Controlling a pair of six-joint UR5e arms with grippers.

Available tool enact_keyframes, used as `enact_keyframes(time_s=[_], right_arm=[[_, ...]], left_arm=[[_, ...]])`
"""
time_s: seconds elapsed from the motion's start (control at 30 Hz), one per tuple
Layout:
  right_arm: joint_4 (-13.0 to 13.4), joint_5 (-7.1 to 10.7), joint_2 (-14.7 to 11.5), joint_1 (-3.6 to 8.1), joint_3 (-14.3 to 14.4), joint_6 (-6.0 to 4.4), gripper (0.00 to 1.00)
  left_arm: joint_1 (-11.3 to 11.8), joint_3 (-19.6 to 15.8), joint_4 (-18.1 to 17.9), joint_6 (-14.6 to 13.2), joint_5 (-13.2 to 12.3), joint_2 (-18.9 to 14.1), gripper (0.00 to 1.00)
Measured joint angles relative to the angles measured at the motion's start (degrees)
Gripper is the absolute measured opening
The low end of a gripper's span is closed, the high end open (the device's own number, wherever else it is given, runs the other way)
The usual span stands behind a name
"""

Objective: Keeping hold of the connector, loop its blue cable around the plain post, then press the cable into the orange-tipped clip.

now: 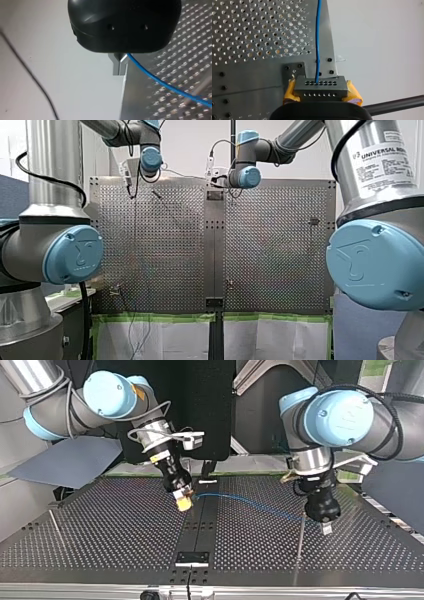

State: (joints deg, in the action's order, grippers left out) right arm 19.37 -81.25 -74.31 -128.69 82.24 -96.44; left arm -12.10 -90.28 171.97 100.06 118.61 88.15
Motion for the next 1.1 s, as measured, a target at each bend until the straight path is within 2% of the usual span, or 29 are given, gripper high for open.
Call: enact_keyframes(time_s=[0.17,0.33,0.47,0.63,1.1], right_arm=[[-1.58,-1.19,0.67,0.05,-1.64,-0.06,0.00],[-2.80,-1.50,1.24,0.05,-2.85,-0.08,0.00],[-3.21,-1.62,1.46,0.06,-3.25,-0.08,0.00],[-3.42,-1.98,1.55,0.05,-3.32,-0.08,0.00],[-3.43,-3.22,1.73,0.19,-3.31,-0.36,0.00]], left_arm=[[3.01,3.02,0.22,1.20,-2.99,0.01,0.00],[5.76,5.64,-0.85,2.19,-5.74,0.25,0.02],[7.10,6.34,-1.12,2.97,-7.51,1.53,0.02],[7.62,6.32,-1.00,3.41,-8.17,3.30,0.02],[9.34,5.59,-1.42,4.06,-9.10,5.54,0.02]])
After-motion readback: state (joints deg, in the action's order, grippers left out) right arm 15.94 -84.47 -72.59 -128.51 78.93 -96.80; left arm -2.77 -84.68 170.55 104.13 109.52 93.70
